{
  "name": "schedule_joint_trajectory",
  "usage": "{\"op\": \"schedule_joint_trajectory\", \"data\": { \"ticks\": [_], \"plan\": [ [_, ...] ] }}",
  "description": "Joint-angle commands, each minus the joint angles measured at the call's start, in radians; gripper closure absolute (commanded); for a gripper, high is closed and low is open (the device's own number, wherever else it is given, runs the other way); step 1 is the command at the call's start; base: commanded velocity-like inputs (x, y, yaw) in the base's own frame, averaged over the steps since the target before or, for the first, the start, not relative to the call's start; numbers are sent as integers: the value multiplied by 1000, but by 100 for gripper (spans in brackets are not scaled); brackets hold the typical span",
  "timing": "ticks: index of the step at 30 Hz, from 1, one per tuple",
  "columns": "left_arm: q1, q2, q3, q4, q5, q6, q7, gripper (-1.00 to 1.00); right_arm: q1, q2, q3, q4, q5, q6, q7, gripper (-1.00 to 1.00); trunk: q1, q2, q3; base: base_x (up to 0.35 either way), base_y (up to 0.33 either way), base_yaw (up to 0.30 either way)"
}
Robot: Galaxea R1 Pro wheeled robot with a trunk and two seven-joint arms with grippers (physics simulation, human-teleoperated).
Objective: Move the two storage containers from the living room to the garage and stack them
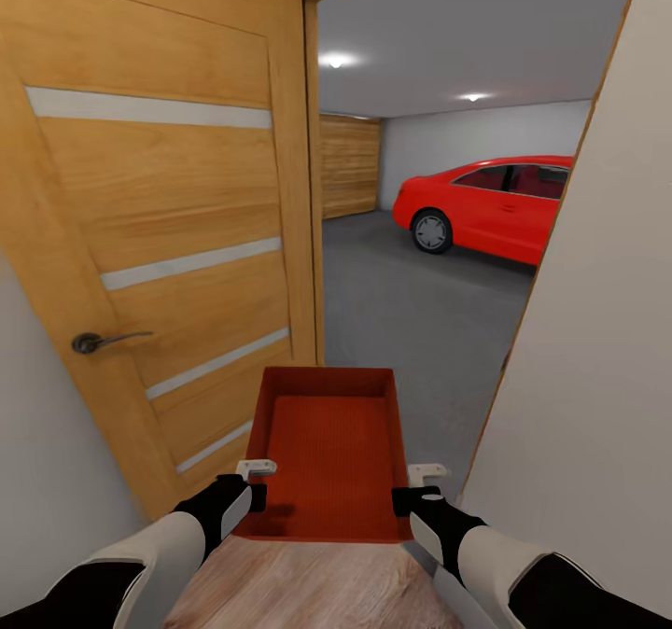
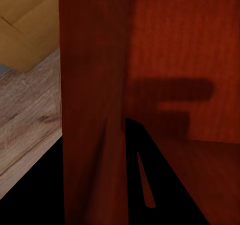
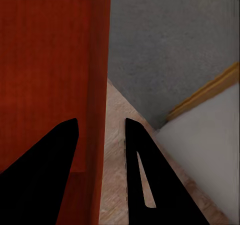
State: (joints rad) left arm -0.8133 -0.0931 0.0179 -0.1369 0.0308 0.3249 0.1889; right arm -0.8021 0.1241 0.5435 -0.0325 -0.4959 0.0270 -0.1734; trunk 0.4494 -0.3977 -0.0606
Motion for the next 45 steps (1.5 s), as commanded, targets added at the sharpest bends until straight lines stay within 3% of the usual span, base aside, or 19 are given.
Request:
{"op": "schedule_joint_trajectory", "data": {
  "ticks": [1,14,33,45],
  "plan": [
    [-1,21,-19,-6,8,-4,6,100,0,0,19,5,-20,5,-5,100,1,-2,-2,1,1,-232],
    [-1,21,-19,-6,8,-4,6,100,0,-1,19,5,-20,5,-5,100,1,-2,2,0,0,-207],
    [-1,21,-19,-6,8,-3,6,100,0,-2,19,5,-21,5,-5,100,1,-2,2,98,162,-19],
    [-1,21,-19,-6,8,-3,6,100,0,0,19,5,-21,5,-5,100,1,-2,8,1,2,-216]
  ]
}}
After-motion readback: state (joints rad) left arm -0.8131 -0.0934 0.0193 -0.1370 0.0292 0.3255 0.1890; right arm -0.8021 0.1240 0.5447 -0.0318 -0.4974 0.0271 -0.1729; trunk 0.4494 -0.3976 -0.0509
